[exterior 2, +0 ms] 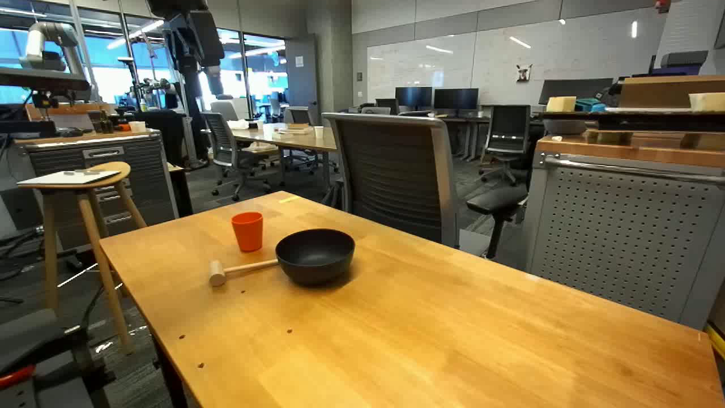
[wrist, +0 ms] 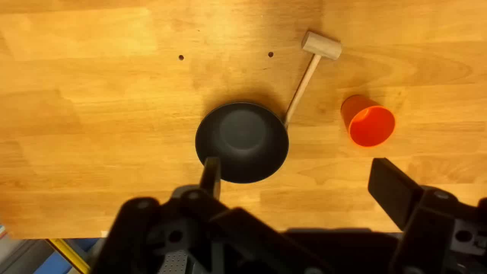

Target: Put the orange cup in the black bowl

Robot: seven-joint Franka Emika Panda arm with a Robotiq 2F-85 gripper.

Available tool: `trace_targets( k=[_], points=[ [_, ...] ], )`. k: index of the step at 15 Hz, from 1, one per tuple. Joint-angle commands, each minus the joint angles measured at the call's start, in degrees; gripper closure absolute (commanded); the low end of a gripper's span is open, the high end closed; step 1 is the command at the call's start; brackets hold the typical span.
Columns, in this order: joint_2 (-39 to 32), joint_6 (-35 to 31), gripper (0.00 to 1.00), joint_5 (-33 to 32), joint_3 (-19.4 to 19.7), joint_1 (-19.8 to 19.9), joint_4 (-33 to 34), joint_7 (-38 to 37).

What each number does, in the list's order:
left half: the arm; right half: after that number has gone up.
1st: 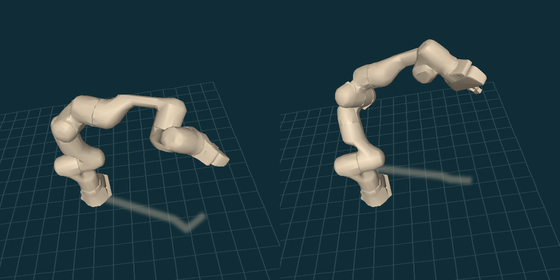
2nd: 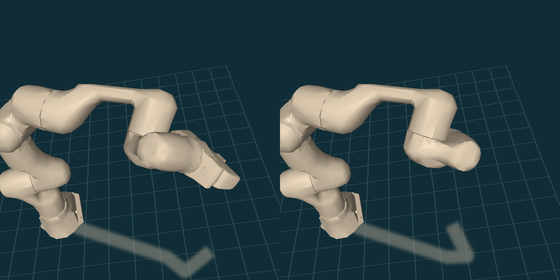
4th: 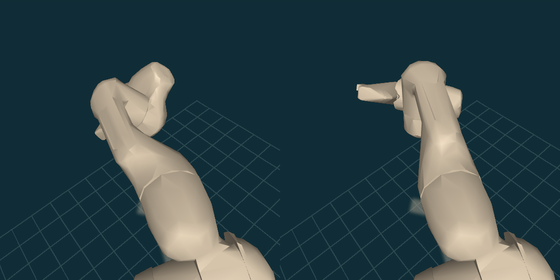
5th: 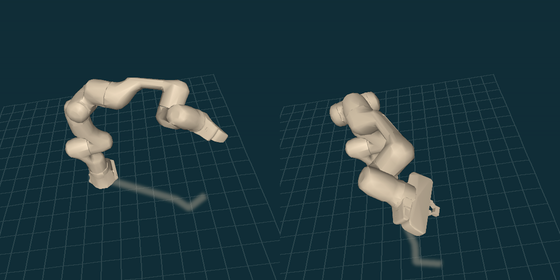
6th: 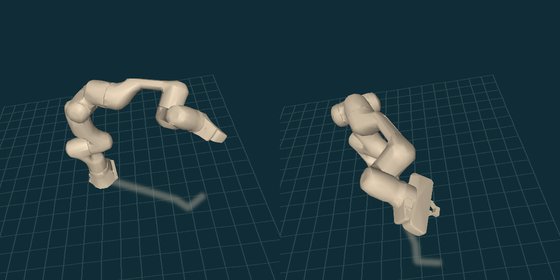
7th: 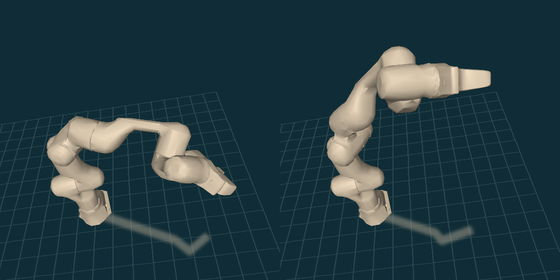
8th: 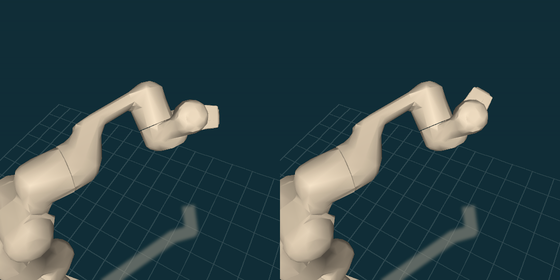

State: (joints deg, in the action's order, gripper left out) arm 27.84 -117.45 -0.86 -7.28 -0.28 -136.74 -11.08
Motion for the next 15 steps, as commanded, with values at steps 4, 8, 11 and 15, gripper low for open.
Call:
trace_targets(
  k=[4,8,11,15],
  points=[
    [0.17,0.09,0.0,-0.26,0.46,-0.52,0.75,-0.19],
    [-8.65,-2.6,0.0,1.77,0.33,-1.22,3.77,-0.37],
    [-18.88,-8.13,0.0,6.94,-0.01,-3.36,8.14,-0.04],
    [-31.91,-13.09,0.0,10.3,-0.79,-5.75,15.34,0.12]
  ],
)
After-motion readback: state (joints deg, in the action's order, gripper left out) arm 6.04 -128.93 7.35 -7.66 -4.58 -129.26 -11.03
